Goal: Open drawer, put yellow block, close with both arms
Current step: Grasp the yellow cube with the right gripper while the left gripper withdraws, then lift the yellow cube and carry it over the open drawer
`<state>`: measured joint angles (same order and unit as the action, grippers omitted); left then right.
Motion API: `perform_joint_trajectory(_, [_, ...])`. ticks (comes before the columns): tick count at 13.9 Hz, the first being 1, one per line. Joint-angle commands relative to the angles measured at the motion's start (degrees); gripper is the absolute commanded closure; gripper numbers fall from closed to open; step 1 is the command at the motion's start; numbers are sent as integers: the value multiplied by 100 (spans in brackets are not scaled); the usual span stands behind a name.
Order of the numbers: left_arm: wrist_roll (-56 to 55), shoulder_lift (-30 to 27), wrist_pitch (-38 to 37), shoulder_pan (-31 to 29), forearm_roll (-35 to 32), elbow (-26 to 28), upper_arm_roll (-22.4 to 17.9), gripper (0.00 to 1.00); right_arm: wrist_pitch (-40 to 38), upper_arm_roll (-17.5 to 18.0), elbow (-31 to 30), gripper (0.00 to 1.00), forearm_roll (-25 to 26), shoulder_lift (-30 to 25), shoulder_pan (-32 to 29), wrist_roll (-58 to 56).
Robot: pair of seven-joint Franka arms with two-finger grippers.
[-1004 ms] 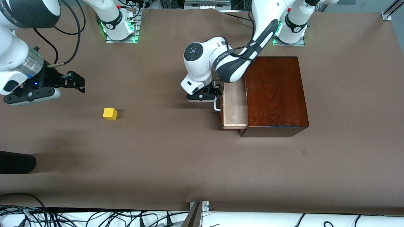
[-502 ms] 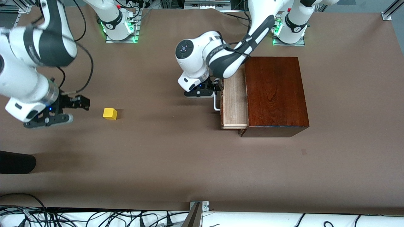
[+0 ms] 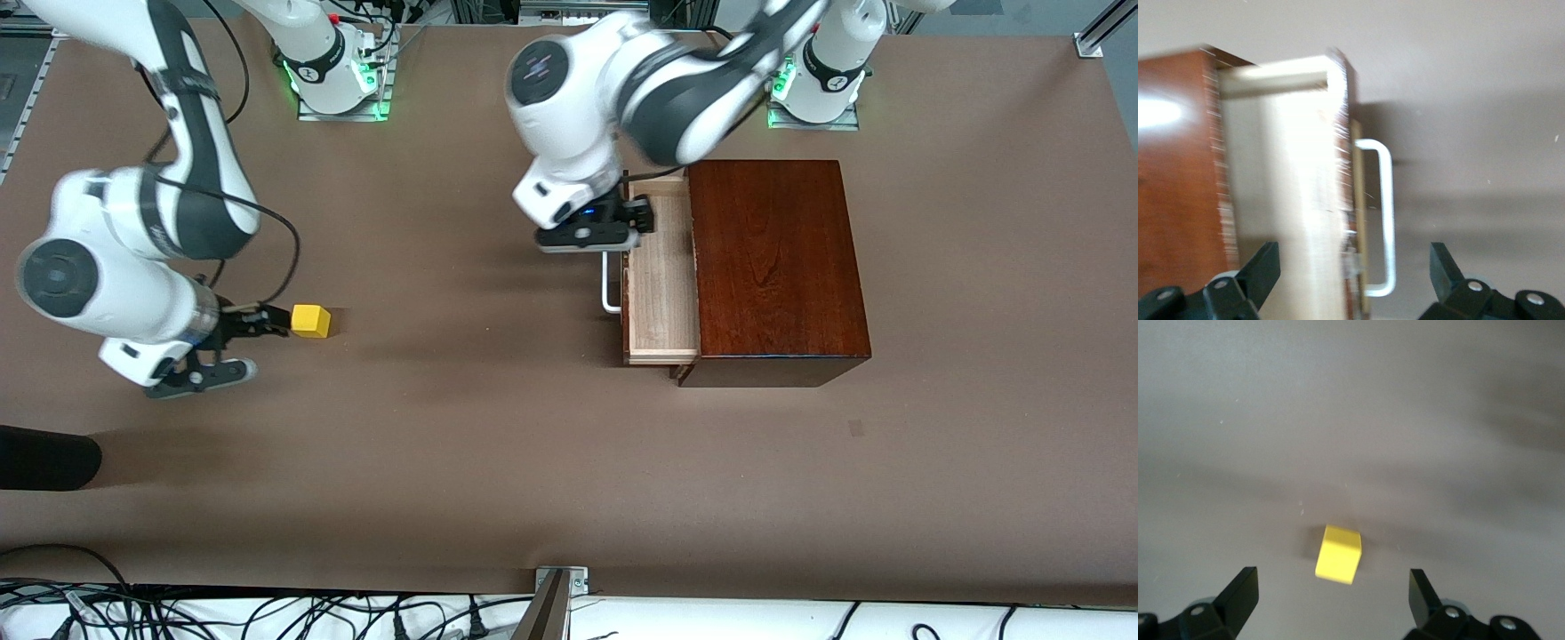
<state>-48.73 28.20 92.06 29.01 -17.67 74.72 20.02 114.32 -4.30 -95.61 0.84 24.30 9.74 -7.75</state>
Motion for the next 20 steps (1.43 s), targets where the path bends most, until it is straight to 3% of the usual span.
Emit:
perform_joint_trajectory(1, [556,-674,-196,-877,308,166,46,0,828,17,-904,0,-302,-84,-25,-69])
perform_joint_trajectory(3, [933,-885,-373,-1439,395,166,64,0,1179,8,-1317,0,-531,-48,-51,-68])
perform_joint_trajectory(7, [2977,-1359,-655,-2582,1246,270,-67,0,1927,-114,-1863,0,-523,31,-104,-103])
perform_joint_trajectory(9, [3910,-1754,-593,-2532,1572,681,-889,0,2269,-132,-2205,0,-523,5,-121,-121])
perform_joint_trajectory(11, [4684,-2211,-78,-2435,1881,1427,-1577,0,2647,-132,-2513,0,-523,4,-121,-104])
perform_joint_trajectory(13, [4899,-2703,739,-2348,1890,2184,-1912,0,2876,-124,-2707,0,-523,4,-121,-77])
perform_joint_trajectory(15, [4961,-2986,1111,-2338,1882,2581,-2080,0,2912,-124,-2770,2,-523,22,-121,-68])
perform_joint_trajectory(16, [4909,-2961,1016,-2338,1821,2548,-2055,0,2930,-124,-2770,15,-523,31,-121,-77])
perform_joint_trajectory(17, [4882,-2917,841,-2338,1803,2487,-2028,0,2912,-124,-2770,39,-523,31,-121,-68])
perform_joint_trajectory(18, [4873,-2899,761,-2338,1785,2477,-2011,0,2860,-124,-2726,69,-523,31,-121,-60])
perform_joint_trajectory(19, [4890,-2882,752,-2338,1776,2468,-2010,0,2859,-115,-2674,92,-523,31,-95,-86])
perform_joint_trajectory(20, [4899,-2847,752,-2373,1785,2460,-2019,0,2851,-97,-2603,100,-515,31,-95,-129])
